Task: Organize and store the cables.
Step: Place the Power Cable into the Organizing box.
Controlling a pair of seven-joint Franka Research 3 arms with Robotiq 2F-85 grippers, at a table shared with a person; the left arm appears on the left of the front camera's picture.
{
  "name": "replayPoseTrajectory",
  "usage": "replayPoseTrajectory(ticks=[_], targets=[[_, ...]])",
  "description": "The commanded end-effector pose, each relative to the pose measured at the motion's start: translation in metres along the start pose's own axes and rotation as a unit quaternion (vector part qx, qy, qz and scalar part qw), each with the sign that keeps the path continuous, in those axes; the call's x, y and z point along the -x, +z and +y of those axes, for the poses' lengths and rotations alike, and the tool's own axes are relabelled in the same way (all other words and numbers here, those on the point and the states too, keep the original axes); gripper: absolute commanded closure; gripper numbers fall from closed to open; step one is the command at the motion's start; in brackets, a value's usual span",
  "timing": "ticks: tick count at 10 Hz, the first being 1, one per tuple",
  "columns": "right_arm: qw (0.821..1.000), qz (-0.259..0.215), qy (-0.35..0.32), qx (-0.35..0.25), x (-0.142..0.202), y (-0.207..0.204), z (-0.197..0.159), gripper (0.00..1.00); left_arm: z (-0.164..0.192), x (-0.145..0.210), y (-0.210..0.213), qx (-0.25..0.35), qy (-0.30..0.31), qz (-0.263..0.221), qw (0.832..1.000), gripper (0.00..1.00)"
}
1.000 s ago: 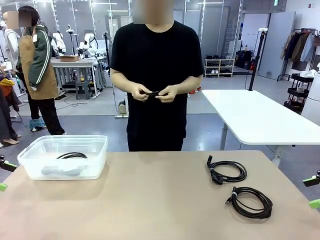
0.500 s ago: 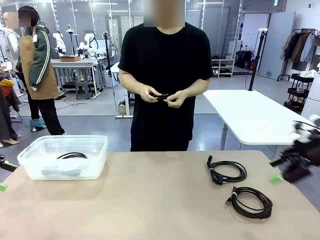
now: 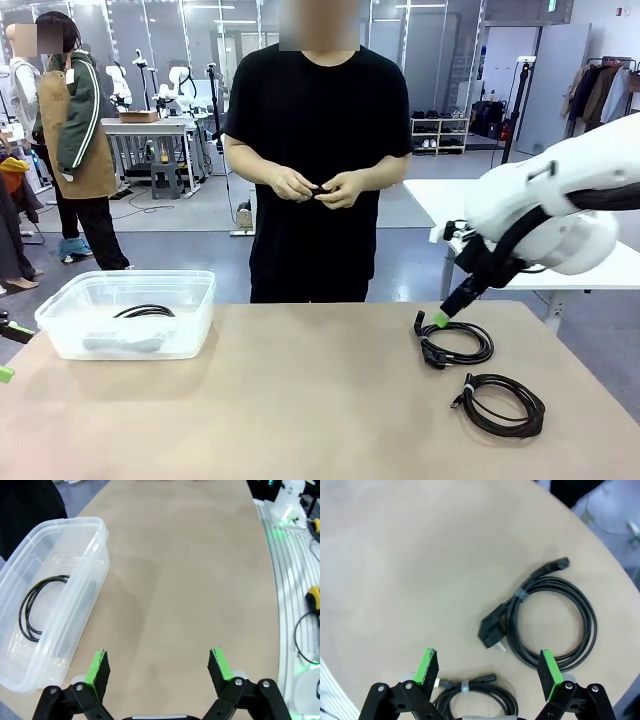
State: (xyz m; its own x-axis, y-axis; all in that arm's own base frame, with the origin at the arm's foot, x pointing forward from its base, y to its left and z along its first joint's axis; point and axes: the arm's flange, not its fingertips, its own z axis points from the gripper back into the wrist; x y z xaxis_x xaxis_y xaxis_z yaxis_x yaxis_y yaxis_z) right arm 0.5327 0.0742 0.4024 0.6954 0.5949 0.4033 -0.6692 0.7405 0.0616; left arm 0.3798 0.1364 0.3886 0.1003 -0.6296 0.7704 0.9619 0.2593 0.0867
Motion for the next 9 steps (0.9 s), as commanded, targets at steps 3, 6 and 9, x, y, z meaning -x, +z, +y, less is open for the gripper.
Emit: replayPoseTrajectory(ticks=[3, 6, 9], targets=[[0.988, 0.075, -0.121, 0.054, -0.052, -0.035, -0.005, 0.00, 0.000, -0.003, 0.001, -0.006, 0.009, 0.003, 1.000, 0.00], [0.977, 0.126, -0.163, 0.059, -0.064, -0.081, -0.020, 0.00, 0.000, -0.003, 0.001, -0.006, 0.009, 0.003, 1.000, 0.00], [0.968, 0.149, -0.189, 0.076, -0.066, -0.114, -0.032, 0.00, 0.000, -0.003, 0.001, -0.006, 0.009, 0.003, 1.000, 0.00]])
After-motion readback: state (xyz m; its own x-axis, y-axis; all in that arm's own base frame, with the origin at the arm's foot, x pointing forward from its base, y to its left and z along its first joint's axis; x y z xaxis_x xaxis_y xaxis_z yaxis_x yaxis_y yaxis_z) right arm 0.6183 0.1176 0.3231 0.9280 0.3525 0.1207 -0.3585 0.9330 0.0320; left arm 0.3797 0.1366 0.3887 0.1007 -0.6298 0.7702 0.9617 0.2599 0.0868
